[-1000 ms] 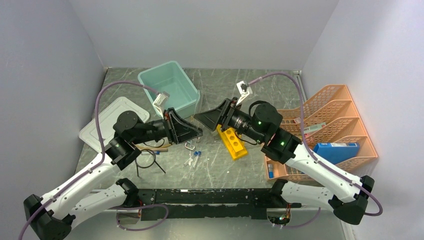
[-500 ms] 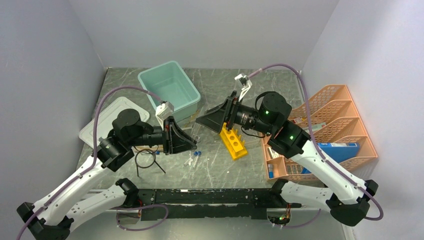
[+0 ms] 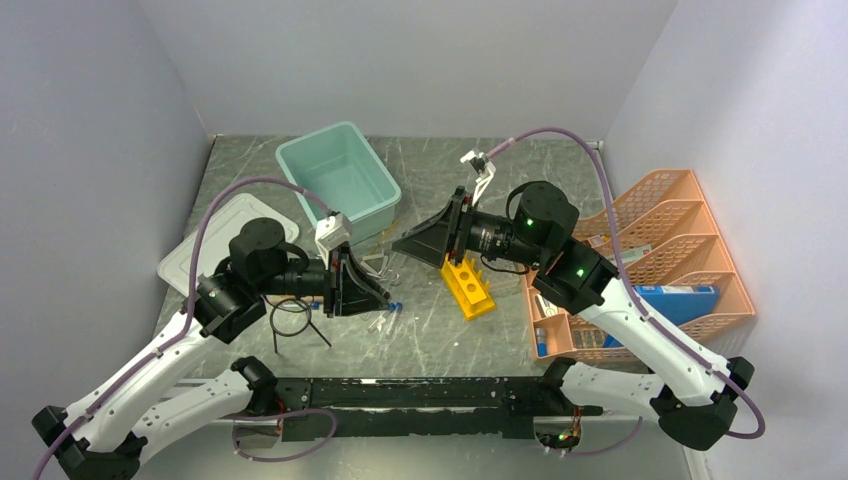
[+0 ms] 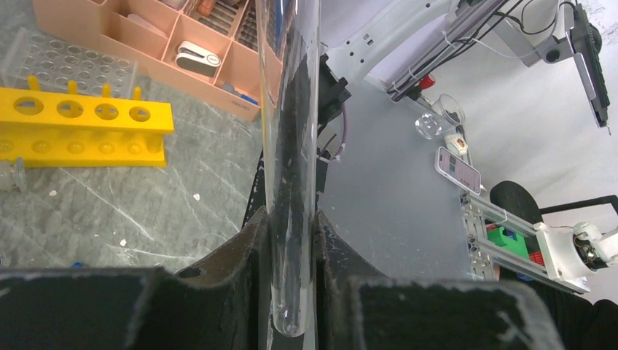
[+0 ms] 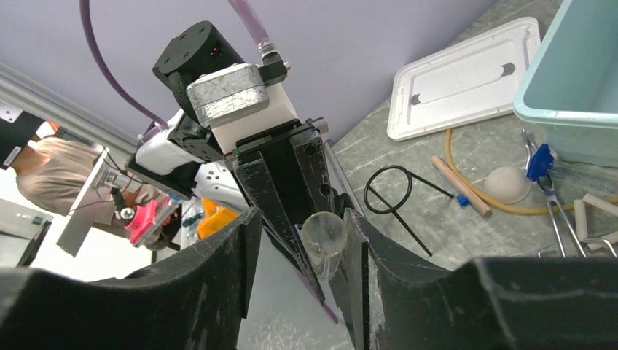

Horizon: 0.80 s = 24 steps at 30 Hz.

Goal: Organize the chemistry lab equipment
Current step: Pick up the test tube at the center of the board, then insert the test tube into the slot of the test tube rack.

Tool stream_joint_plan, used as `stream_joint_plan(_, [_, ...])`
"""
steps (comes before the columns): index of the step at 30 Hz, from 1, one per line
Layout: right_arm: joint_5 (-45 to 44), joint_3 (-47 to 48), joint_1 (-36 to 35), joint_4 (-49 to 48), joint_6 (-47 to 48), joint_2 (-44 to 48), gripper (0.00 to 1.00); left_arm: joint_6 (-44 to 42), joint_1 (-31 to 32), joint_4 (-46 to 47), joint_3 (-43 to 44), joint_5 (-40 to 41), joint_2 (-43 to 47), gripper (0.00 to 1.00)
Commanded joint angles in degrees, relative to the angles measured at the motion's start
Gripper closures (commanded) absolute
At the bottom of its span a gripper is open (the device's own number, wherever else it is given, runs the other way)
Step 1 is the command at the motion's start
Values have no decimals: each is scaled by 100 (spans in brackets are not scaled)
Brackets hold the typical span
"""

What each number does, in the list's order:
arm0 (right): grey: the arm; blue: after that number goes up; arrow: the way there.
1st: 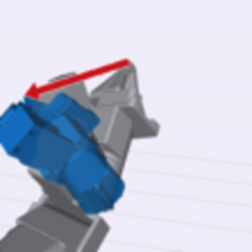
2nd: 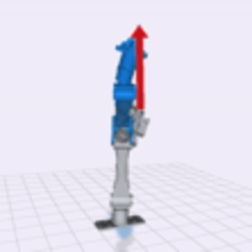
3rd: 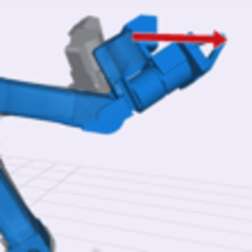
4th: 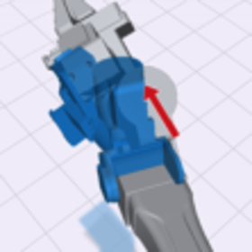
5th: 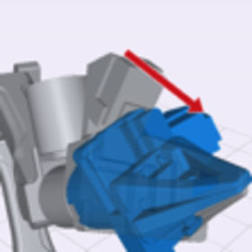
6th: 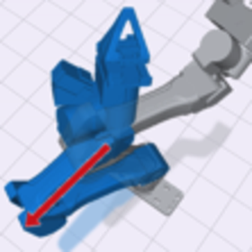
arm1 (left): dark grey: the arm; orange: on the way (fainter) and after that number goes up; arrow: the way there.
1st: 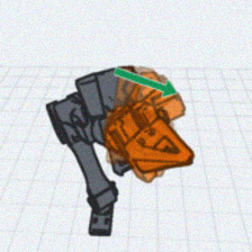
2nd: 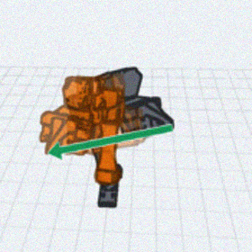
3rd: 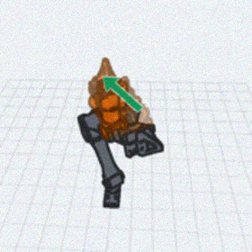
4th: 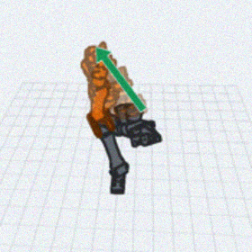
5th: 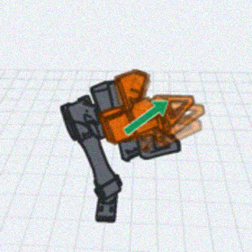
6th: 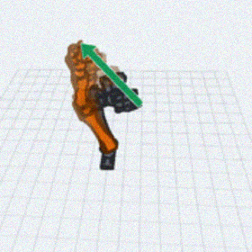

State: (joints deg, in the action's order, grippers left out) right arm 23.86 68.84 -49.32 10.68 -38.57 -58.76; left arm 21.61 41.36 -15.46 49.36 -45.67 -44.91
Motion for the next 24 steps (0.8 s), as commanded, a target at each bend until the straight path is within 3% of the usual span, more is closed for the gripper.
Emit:
stream_joint_plan(1, [139, 21, 36, -88, 1, 52, 53, -57, 28, 53, 170, -70, 69, 95])
stream_joint_plan(5, [3, -46, 34, -53, 31, 96, 64, -9, 28, 124, 160, -82, 61, 95])
stream_joint_plan(13, [-220, -118, 32, -29, 71, 188, 98, -40, 22, 31, 205, 22, -6, 94])
stream_joint_plan(16, [-354, -108, 29, 65, 143, 220, 100, -66, 22, -32, 238, 130, -22, 75])
stream_joint_plan(20, [-605, -78, 29, 289, 316, 259, 100, -102, 22, -170, 327, 565, -11, 37])
stream_joint_plan(22, [-804, -16, 28, 517, 492, 245, 100, -103, 25, -335, 389, 1242, 51, 20])
stream_joint_plan(24, [-1075, 64, 29, 783, 733, 214, 100, -125, 25, -601, 501, 2014, 112, 12])
